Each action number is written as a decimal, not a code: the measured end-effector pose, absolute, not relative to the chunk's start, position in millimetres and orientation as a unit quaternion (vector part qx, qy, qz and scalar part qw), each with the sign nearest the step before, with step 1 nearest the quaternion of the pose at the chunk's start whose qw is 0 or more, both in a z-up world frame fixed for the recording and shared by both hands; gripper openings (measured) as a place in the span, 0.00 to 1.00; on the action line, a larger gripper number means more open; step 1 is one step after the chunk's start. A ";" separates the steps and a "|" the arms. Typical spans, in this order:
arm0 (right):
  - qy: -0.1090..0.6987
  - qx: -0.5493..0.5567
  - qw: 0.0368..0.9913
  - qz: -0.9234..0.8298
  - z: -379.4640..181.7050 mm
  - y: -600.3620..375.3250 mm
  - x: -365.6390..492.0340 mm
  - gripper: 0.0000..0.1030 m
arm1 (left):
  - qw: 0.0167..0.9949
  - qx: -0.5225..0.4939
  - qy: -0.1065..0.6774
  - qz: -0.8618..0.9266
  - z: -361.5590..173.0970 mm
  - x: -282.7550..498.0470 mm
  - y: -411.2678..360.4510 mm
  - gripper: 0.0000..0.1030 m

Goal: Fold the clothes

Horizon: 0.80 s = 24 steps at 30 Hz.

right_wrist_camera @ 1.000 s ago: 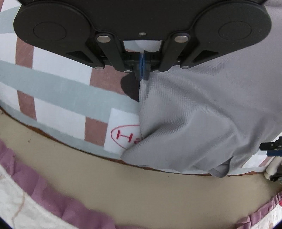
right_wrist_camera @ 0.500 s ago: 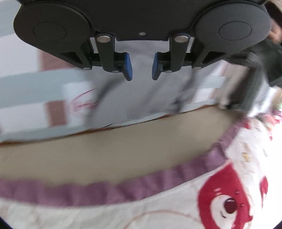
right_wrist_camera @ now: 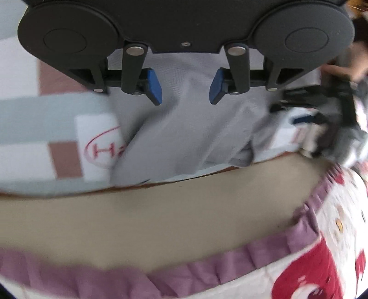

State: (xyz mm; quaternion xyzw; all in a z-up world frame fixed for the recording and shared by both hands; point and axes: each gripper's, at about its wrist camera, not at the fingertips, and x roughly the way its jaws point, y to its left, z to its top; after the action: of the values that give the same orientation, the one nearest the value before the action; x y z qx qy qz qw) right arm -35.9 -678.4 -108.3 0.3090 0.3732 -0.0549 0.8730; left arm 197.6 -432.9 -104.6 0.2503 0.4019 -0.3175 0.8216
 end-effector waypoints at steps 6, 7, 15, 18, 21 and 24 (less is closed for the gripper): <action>0.368 0.304 0.878 -0.044 -105.8 -674.6 -37.0 0.50 | 0.802 0.229 0.391 -0.389 -85.5 167.1 -426.9 0.05; 0.367 0.307 0.877 -0.041 -105.8 -674.4 -36.3 0.50 | 0.802 0.226 0.391 -0.391 -82.9 163.6 -425.9 0.05; 0.354 0.326 0.877 -0.010 -104.7 -661.1 -35.7 0.50 | 0.808 0.191 0.354 -0.431 -57.1 115.0 -408.9 0.05; 0.337 0.373 0.864 0.033 -108.9 -655.8 -34.9 0.50 | 0.785 0.184 0.358 -0.471 -56.1 89.6 -406.1 0.05; 0.325 0.421 0.845 0.064 -117.5 -651.7 -33.6 0.52 | 0.743 0.155 0.405 -0.509 -60.2 78.2 -402.1 0.06; 0.336 0.436 0.829 0.097 -129.9 -646.6 -30.1 0.18 | 0.707 0.152 0.439 -0.533 -63.5 69.7 -399.2 0.08</action>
State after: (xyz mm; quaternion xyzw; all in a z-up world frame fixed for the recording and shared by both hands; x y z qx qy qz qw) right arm -30.1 -646.6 -129.9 0.4365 0.3365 0.0973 0.8287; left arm 69.7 -399.2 -63.5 0.1515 0.4388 -0.5330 0.7074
